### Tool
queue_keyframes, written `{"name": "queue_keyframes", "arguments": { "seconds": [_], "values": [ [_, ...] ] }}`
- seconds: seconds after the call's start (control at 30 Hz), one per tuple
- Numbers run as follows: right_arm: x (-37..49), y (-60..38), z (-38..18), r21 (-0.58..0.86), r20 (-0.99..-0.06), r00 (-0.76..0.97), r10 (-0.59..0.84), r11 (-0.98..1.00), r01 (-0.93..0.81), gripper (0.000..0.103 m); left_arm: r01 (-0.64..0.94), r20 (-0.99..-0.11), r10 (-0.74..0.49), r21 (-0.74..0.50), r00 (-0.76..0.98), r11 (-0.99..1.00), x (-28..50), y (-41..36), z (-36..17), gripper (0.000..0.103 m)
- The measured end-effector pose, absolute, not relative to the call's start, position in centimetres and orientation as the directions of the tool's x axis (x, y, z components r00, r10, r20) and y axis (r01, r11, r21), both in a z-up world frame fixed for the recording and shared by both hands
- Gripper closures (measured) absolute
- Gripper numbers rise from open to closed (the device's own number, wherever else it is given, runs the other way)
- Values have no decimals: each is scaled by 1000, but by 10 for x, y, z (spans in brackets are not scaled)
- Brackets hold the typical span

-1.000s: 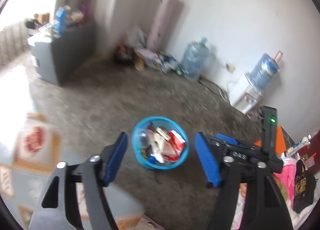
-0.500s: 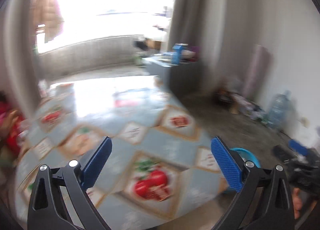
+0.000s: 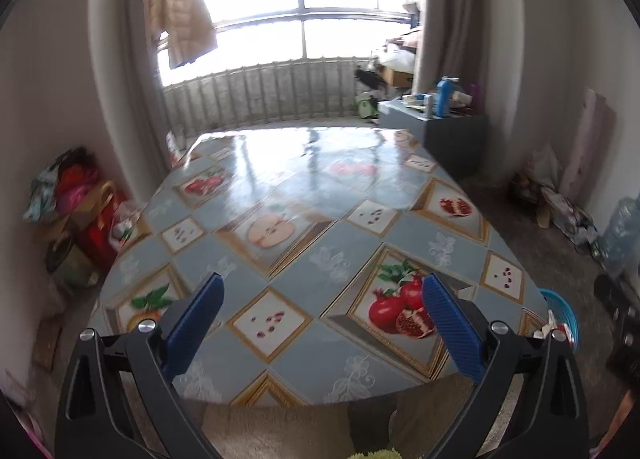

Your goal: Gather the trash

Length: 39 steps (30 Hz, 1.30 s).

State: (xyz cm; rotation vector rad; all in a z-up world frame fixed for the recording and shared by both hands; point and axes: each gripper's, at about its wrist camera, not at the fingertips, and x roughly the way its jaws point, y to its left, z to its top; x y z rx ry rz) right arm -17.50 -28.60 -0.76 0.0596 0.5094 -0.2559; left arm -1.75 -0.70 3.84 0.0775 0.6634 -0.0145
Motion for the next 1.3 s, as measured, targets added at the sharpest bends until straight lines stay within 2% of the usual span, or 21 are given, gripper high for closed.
{"name": "queue_keyframes", "arguments": {
  "seconds": [0.13, 0.3, 0.5, 1.3],
  "values": [
    [-166, -277, -37, -22, -636, 742, -212, 966, 257, 8, -23, -686, 50, 47, 725, 999, -24, 4, 17, 6],
    [-166, -262, -56, -113, -710, 657, -253, 962, 248, 8, -62, -754, 78, 50, 652, 997, -23, 14, 1, 6],
    [-165, -267, -66, -124, -742, 611, -278, 951, 283, 8, -65, -792, 94, 69, 603, 996, -17, 17, -11, 6],
    [-163, -281, -74, -135, -760, 570, -313, 934, 332, 8, -49, -801, 114, 105, 588, 993, -11, 11, -15, 6]
  ]
}}
